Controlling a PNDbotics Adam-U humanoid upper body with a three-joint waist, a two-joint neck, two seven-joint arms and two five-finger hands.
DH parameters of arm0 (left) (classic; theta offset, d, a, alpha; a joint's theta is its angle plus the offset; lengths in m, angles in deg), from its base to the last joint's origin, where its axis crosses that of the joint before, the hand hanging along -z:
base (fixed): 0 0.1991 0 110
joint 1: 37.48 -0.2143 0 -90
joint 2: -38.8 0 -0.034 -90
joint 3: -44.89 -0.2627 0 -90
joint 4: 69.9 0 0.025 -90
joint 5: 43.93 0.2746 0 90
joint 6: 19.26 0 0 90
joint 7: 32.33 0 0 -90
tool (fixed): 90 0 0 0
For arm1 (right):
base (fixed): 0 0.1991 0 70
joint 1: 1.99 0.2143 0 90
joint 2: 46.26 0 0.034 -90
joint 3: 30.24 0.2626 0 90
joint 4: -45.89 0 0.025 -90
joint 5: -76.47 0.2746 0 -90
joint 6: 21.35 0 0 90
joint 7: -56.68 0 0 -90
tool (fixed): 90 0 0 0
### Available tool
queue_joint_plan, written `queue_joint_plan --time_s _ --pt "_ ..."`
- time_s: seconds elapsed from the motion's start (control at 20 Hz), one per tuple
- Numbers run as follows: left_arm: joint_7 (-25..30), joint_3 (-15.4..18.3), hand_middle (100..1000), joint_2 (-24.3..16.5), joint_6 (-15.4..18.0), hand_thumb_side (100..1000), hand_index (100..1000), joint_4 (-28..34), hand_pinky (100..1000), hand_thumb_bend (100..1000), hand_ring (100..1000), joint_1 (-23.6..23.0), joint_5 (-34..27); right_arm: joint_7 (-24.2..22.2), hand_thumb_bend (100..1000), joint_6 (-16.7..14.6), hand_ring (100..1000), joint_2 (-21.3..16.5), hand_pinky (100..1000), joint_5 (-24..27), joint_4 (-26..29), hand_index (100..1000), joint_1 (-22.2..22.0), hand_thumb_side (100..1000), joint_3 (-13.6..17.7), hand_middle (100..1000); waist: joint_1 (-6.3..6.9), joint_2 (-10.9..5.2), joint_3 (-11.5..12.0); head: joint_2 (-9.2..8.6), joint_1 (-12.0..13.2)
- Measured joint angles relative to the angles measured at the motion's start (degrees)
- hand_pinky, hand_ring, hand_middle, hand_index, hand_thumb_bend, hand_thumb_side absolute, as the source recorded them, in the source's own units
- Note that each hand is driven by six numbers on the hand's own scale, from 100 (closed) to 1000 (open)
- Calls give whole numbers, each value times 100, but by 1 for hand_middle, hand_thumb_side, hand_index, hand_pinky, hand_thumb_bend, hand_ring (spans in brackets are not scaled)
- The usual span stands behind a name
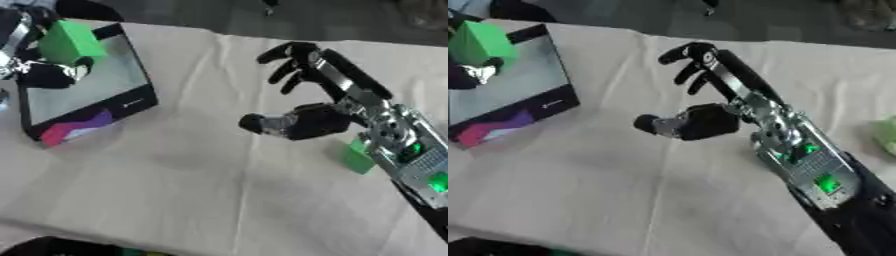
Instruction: Pick up the objects with one hand, pass them to the other hand, and then place them into the box on the other side of the table.
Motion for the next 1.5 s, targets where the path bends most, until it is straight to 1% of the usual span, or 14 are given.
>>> queue_joint_plan --time_s 0.15,0.25,0.35,0.5,0.55,0.6,0.65,0.75,0.95,1.05,1.2,1.25,1.3,1.5 --pt "-41 0 377 94 36 100 483 -358 738 203 409 81 38 6 666 -6 683 0 594 0 0 789 0 372 1 790 -3 0 -15 0 49" --pt "-70 0 417 162 66 110 529 -596 750 294 443 140 58 12 667 -12 683 0 593 0 0 788 0 372 2 790 -15 0 -27 0 66" --pt "-103 0 482 231 101 194 606 -832 775 388 500 192 85 17 666 -15 683 1 593 0 0 788 -1 373 15 790 -28 0 -31 0 71" --pt "-142 -1 673 313 169 399 772 -1126 861 550 664 249 126 26 667 -17 682 1 592 1 0 788 -3 373 31 790 -34 0 -38 0 82" --pt "-153 -1 737 336 192 490 826 -1210 883 606 725 263 151 32 666 -18 682 2 592 1 0 788 -6 373 32 790 -34 0 -38 -1 84" --pt "-147 -1 744 355 217 506 835 -1278 886 614 733 277 174 38 666 -14 681 2 591 1 0 788 -16 373 32 790 -34 0 -39 -1 85" --pt "-135 -1 788 364 240 588 887 -1338 919 655 773 286 198 42 666 -11 681 2 591 1 0 787 -26 373 32 789 -34 0 -41 -1 85" --pt "-97 -1 804 394 278 631 915 -1435 933 708 791 287 246 52 667 0 679 2 590 4 0 787 -44 373 32 789 -34 0 -42 -1 91" --pt "-56 3 793 398 291 635 897 -1532 925 785 784 288 345 55 668 5 679 3 591 6 0 787 -45 374 32 789 -34 0 -45 -6 118" --pt "-70 24 785 398 291 635 880 -1540 920 782 777 288 386 58 668 5 679 3 589 6 0 787 -45 373 33 789 -34 0 -45 -6 105" --pt "-194 58 763 398 279 600 851 -1522 910 711 755 288 396 77 668 5 680 3 590 7 0 787 -45 373 37 789 -34 0 -42 -6 -9" --pt "-277 76 741 398 267 572 833 -1483 901 637 729 287 389 83 667 3 681 3 591 8 0 788 -45 374 42 789 -37 0 -37 -5 -75" --pt "-384 93 708 398 255 550 799 -1417 879 610 691 278 365 90 667 6 682 3 592 8 0 787 -45 375 51 789 -43 0 -34 -5 -150" --pt "-910 156 683 398 330 497 768 -791 897 477 658 44 -76 113 667 28 685 -4 600 8 0 789 -45 378 100 792 -78 0 -40 -4 -459"
